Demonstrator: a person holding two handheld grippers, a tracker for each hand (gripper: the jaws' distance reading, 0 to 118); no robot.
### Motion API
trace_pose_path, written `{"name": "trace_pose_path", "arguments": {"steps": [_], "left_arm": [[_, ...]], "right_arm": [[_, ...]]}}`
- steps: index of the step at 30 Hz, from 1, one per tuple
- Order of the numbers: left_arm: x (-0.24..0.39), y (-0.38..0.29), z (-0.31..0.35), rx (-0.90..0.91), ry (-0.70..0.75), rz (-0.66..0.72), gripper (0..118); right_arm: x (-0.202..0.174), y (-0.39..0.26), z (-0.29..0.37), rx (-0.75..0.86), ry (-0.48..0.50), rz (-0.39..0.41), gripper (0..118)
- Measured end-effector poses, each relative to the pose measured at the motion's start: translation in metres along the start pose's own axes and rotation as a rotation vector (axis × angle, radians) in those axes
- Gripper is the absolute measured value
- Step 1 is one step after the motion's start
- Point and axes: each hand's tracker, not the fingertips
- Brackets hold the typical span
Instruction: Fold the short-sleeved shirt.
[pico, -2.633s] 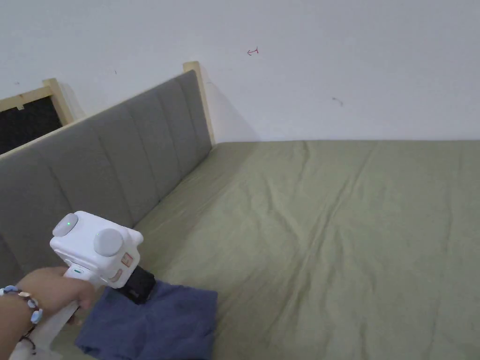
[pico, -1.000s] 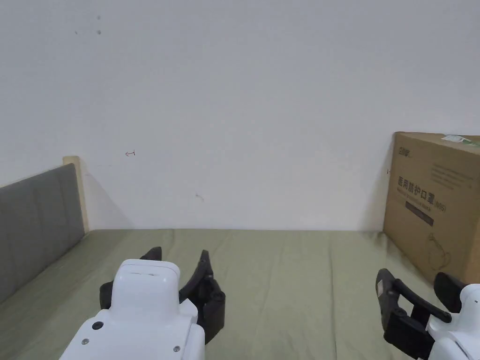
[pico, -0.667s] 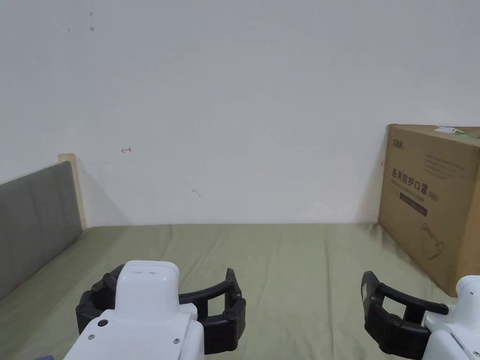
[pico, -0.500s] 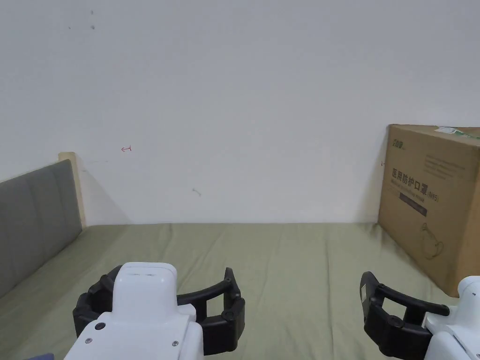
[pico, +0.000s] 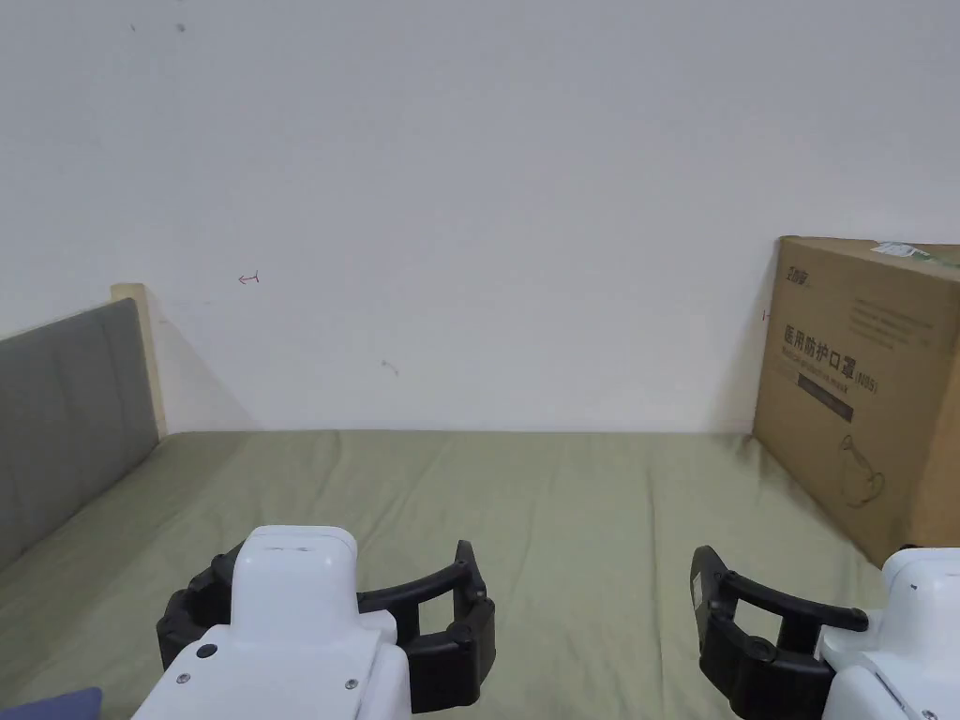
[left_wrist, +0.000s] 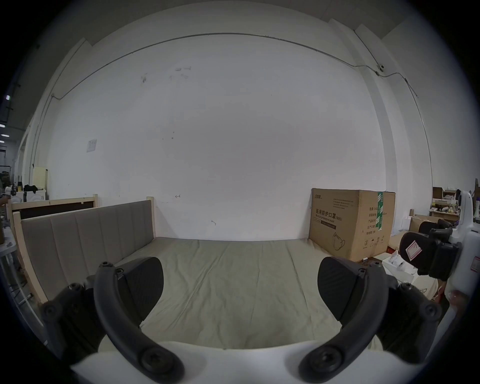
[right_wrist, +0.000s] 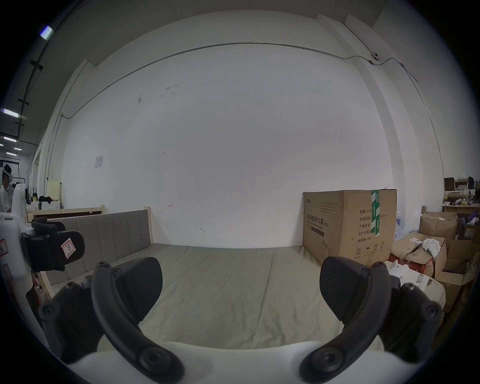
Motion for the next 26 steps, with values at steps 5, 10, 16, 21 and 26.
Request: {"name": "trace_pose_path", "arguments": {"steps": [5,10,16,21,26], "left_arm": [[0.001,0.002,-0.001,0.004,0.001,0.005,118],[-0.003,0.006,-0.003,0.011,0.012,0.024,118],[0.004,0.005,-0.008,-0.031,0.099,-0.009,118],[0.003,0.001,-0.008,-0.053,0.094,0.023,118],[0.001,-0.002,-0.014,-0.081,0.064,0.058,118]], "right_arm": [[0.000,-0.001,-0.003,-0.016,0.003,-0.002,118],[-0.001,-0.004,-0.005,-0.031,0.004,0.000,118],[-0.001,-0.007,-0.007,-0.043,0.005,0.002,118],[0.002,-0.007,-0.008,-0.047,-0.004,-0.005,118],[0.005,-0.009,-0.009,-0.045,-0.009,-0.003,118]]}}
